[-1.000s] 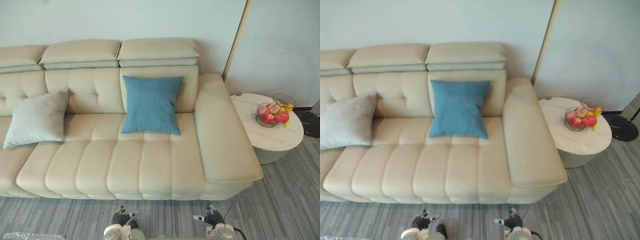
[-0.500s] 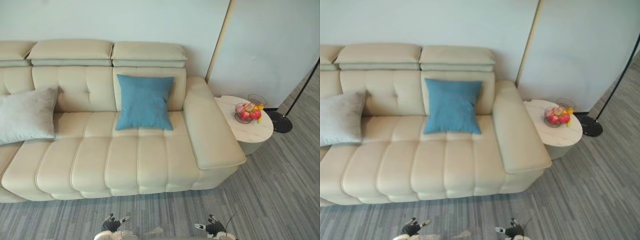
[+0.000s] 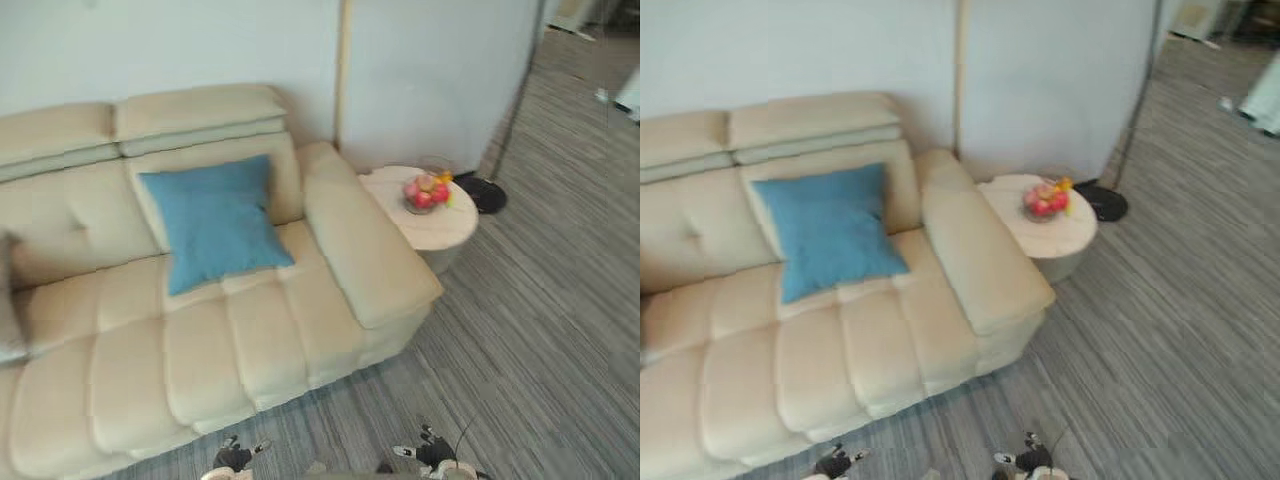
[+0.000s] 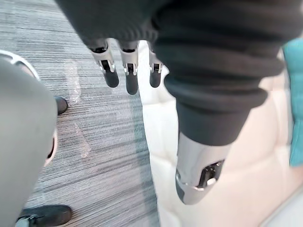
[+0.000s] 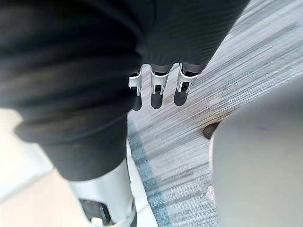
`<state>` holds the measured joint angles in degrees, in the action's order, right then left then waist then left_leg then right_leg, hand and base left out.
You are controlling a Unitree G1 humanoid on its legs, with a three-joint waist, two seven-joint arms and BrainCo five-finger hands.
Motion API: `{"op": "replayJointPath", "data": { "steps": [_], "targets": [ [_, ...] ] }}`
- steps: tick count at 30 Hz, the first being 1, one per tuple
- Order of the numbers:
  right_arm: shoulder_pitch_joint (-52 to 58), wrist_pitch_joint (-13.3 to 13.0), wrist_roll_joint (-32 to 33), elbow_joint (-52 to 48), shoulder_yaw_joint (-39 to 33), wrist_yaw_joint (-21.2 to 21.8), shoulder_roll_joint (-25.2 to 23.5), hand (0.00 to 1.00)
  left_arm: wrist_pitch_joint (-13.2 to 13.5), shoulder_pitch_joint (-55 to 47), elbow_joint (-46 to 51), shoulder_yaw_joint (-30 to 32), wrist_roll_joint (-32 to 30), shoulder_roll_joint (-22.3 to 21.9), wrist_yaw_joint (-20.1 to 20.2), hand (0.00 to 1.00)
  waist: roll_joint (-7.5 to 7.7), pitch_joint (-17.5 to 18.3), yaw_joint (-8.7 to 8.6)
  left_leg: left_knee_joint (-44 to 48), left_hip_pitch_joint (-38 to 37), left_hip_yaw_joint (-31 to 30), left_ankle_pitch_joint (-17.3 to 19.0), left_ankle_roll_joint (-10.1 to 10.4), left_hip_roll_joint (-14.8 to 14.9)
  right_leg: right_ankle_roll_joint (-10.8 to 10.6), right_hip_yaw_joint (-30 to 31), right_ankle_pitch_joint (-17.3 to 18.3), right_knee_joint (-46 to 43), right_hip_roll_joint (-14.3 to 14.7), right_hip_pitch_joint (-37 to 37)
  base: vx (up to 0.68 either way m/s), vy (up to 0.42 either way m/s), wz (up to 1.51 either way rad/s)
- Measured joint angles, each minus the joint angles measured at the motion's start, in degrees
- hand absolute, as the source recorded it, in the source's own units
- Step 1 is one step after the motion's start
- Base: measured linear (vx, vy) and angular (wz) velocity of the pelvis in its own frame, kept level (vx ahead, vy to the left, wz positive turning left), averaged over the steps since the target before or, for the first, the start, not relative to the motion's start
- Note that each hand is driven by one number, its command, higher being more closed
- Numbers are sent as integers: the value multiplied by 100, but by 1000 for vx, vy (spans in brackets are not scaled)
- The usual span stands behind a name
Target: Pick up cushions and gather them together orderly.
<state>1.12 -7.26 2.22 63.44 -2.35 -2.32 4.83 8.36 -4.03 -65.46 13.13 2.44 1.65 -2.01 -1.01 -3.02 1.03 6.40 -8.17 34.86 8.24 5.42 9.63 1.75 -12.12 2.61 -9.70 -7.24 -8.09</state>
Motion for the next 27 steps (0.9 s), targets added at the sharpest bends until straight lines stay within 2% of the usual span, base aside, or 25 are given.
{"op": "replayJointPath", "data": {
  "steps": [1, 3, 5, 6, 9, 10, 11, 12, 13, 14, 15, 16, 17, 18, 19, 20, 22, 23, 24, 25, 26, 27],
  "targets": [
    [4, -1, 4, -32, -131, 2, -10, 0, -4, 10, 27, -16, 4, -4, -11, 0, -4, -40, -40, -44, -70, 255, 24, 38, -11, 11, -968, 190, -316, -340, -97, -27, -55, -99],
    [97, -1, -4, -153, -213, -7, -13, 0, 4, 2, 70, -17, 29, -1, -10, 0, 5, -83, -54, -32, -217, 578, 41, 78, 35, -15, -1868, 168, -536, -613, -89, 16, -59, -104],
    [21, -1, -2, -144, -201, -7, 25, 0, 3, 0, 1, -198, 51, 14, 1, 0, -57, -112, -56, -25, -334, 652, 33, 128, 137, -140, -2135, 283, -624, -572, -116, 73, -169, -107],
    [-1, -1, -7, -129, -198, -16, 51, 0, 7, 3, 3, -312, 59, 9, 2, 0, -93, -136, -60, -30, -403, 750, 27, 140, 182, -156, -2463, 401, -889, -683, -187, 110, -238, -109],
    [-16, -3, -6, -127, -221, -26, 63, 0, -4, 60, -55, -298, 62, -3, 14, 0, -104, -143, -95, 491, -369, 737, -106, 374, 538, -76, -2293, 573, -875, -383, -264, 149, -288, -88],
    [-3, -2, -3, -121, -201, -24, 79, 0, 6, 87, -25, -285, 63, -17, 12, 0, -121, -159, -96, 1370, -161, 555, -165, 458, 948, -23, -2142, 607, -693, -129, -174, 268, -425, -94],
    [-6, -3, -2, -121, -192, -22, 62, 0, 3, 102, -28, -228, 68, -32, 13, 0, -184, -192, -98, 2138, 21, 339, -299, 379, 1284, 37, -2023, 641, -589, 69, -38, 281, -370, -120],
    [-7, -11, 19, -122, -188, -31, 82, 0, 3, 98, 2, -14, 140, -87, 16, 0, -239, -225, -93, 3077, 311, -74, -686, -223, 1613, 120, -1738, 650, -506, 310, 110, 240, -264, -125],
    [-8, -20, 26, -124, -183, -42, 80, 0, 12, 88, 36, 144, 198, -93, 9, 0, -214, -276, -57, 3796, 628, -538, -1016, -711, 1721, 330, -1418, 685, -450, 453, 229, 204, -164, -133],
    [-48, -21, 32, -125, -183, -51, 71, 0, 20, 84, 54, 153, 237, -91, 4, 0, -219, -281, -36, 4178, 847, -906, -750, -470, 1629, 401, -1227, 732, -447, 514, 264, 227, -104, -136],
    [-110, -20, 34, -109, -187, -68, 44, 0, 24, 84, 100, 150, 268, -85, -2, 0, -196, -306, -43, 4510, 1168, -1297, -321, -248, 1408, 429, -893, 735, -357, 599, 341, 309, -111, -132],
    [-118, -23, 44, -49, -197, -76, 23, 0, 28, 84, 135, 137, 325, -77, -2, 0, -166, -333, -33, 4490, 1356, -1493, -51, -120, 1206, 401, -741, 659, -217, 629, 477, 375, -124, -152],
    [-136, -16, 86, 51, -196, -87, 15, 0, 47, 89, 170, 90, 391, -68, -4, 0, -119, -357, -30, 4054, 1534, -1539, 221, -106, 955, 376, -411, 602, -40, 692, 647, 316, -87, -138],
    [-136, -15, 132, 30, -197, -97, 10, 0, 73, 92, 184, 82, 398, -69, -4, 0, -107, -364, -28, 3581, 1568, -1538, 343, -77, 818, 366, -201, 596, 36, 726, 745, 314, -39, -148],
    [-135, -16, 222, 18, -192, -109, 3, 0, 100, 111, 214, 91, 406, -88, -17, 0, -109, -366, -20, 2927, 1726, -1748, 487, -23, 545, 354, 205, 600, 63, 803, 795, 369, 66, -199],
    [-153, -24, 258, 20, -192, -110, -65, 0, 121, 146, 246, 109, 432, -112, -29, 0, -87, -376, 117, 2122, 1894, -2702, 524, 17, 31, 290, 756, 627, 86, 848, 787, 355, 107, -197],
    [-199, -34, 277, 26, -138, -112, -112, 0, 134, 178, 244, 109, 432, -113, -37, 0, -59, -383, 181, 1691, 1987, -3427, 494, 18, -293, 230, 1193, 672, 64, 868, 768, 234, 147, -173],
    [-209, -51, 278, 28, -58, -110, -107, 0, 134, 183, 231, 110, 432, -113, -39, 0, -56, -388, 176, 1354, 2018, -3771, 387, -111, -426, 143, 1591, 759, 0, 912, 754, 252, 216, -175],
    [-199, -63, 286, 18, 35, -112, -82, 0, 131, 158, 221, 111, 433, -135, -39, 0, -95, -364, 176, 1145, 1985, -3755, 244, -181, -371, 62, 1815, 891, -118, 989, 751, 340, 307, -181],
    [-194, -66, 287, 13, 35, -112, -96, 0, 129, 144, 188, 144, 436, -132, -27, 0, -163, -328, 189, 1184, 1878, -3510, 60, 81, -230, -27, 2065, 1125, -386, 1049, 742, 316, 289, -141],
    [-172, -64, 292, 13, 30, -102, -151, 0, 129, 140, 190, 182, 434, -65, -30, 0, -65, -339, 196, 1221, 1769, -3238, 134, 15, -256, -70, 2130, 1272, -638, 949, 693, 315, 266, -160],
    [-97, -73, 294, 7, 30, -87, -291, 0, 131, 131, 229, 299, 432, -19, -25, 0, 167, -262, 220, 1208, 1654, -2800, 323, -44, -247, -114, 1769, 1376, -1124, 724, 446, 297, 204, -164]
  ]
}}
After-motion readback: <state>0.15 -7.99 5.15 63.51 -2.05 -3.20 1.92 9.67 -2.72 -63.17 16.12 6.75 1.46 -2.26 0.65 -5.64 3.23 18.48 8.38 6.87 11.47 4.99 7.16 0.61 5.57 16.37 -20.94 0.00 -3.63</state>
